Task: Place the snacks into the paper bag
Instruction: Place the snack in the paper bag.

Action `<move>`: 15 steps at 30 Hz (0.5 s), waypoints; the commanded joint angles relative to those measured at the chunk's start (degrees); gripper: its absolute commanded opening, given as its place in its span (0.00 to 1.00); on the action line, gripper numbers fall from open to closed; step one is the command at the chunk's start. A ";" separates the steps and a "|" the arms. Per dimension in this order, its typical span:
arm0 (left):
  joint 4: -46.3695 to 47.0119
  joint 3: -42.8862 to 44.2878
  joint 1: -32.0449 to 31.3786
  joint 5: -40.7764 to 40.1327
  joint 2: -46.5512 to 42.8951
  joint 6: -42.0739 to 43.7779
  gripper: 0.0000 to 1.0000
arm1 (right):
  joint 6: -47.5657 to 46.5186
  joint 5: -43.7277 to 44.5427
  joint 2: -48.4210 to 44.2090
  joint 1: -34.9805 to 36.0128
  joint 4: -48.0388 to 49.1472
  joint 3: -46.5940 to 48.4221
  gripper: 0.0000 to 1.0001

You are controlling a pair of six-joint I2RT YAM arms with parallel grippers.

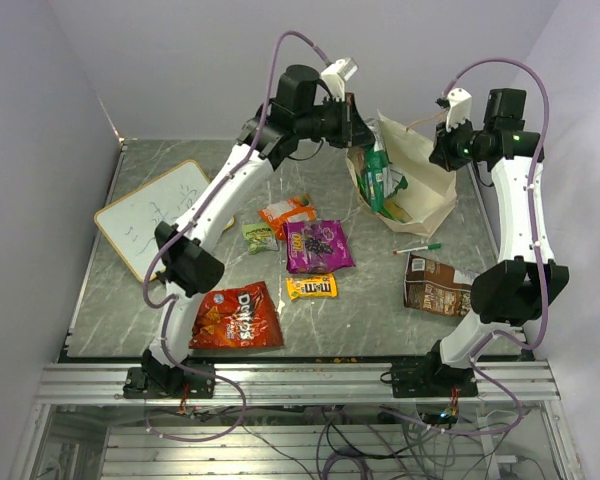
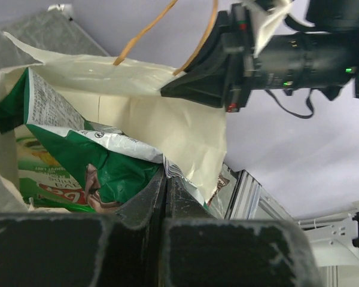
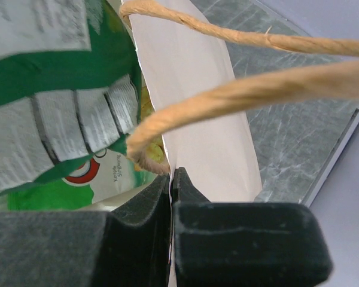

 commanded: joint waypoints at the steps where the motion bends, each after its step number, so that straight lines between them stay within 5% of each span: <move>1: 6.76 0.78 -0.50 0.69 1.19 -4.27 0.07 | 1.17 -1.26 -0.56 1.13 1.22 -1.01 0.00; 15: 5.52 -4.16 -5.81 -4.08 2.99 -4.55 0.07 | 2.78 0.53 -0.32 2.09 2.69 -1.48 0.00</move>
